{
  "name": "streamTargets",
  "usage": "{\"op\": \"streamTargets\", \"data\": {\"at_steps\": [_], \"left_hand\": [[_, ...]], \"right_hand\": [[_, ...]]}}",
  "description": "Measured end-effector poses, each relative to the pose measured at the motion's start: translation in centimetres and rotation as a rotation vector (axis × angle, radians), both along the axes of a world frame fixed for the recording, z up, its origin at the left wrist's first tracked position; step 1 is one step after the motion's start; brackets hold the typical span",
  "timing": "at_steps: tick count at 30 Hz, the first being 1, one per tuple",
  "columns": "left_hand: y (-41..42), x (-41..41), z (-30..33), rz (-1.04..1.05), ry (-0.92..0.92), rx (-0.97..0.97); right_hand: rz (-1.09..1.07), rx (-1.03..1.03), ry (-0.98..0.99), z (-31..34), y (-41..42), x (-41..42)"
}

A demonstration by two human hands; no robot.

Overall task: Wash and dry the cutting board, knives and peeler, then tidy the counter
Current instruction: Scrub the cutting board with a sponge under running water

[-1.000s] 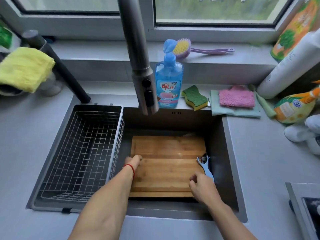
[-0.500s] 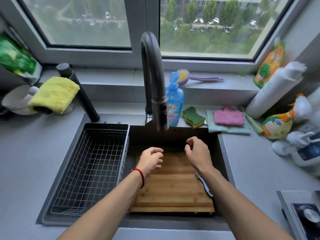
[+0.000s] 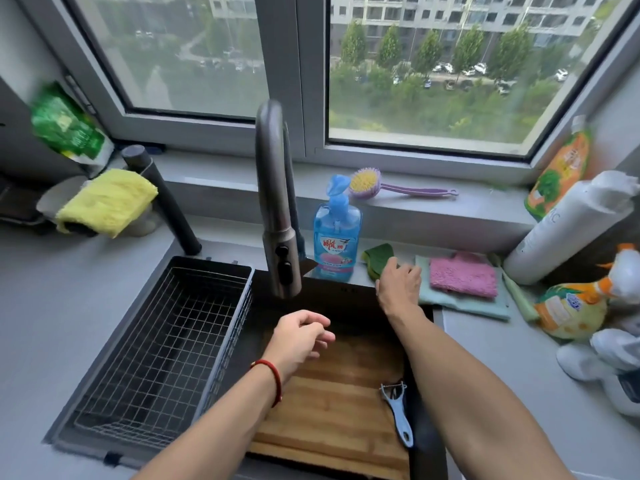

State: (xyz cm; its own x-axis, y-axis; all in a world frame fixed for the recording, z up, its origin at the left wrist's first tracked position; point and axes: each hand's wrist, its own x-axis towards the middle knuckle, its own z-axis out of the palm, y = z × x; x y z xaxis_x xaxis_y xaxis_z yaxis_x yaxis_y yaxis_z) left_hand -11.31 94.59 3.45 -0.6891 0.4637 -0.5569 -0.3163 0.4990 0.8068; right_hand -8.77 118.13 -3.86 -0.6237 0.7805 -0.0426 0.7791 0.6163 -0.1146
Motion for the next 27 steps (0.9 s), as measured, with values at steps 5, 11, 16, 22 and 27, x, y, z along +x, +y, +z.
{"op": "streamTargets", "data": {"at_steps": [5, 11, 16, 22, 27], "left_hand": [[2.7, 2.4, 0.6, -0.154, 0.329, -0.084], [8.2, 4.3, 3.7, -0.334, 0.782, -0.174], [9.2, 1.8, 6.1, 0.017, 0.334, -0.061], [10.2, 0.1, 8.8, 0.657, -0.229, 0.575], [11.2, -1.3, 9.7, 0.747, -0.236, 0.67]], "right_hand": [[0.043, 0.024, 0.106, 2.5, 0.8, 1.7], [0.409, -0.419, 0.187, 10.6, 2.2, 4.2], [0.557, -0.482, 0.337, 16.7, 2.4, 2.1], [0.827, -0.176, 0.353, 18.9, 1.6, -3.3], [0.901, -0.079, 0.248, 18.7, 3.1, -3.7]]}}
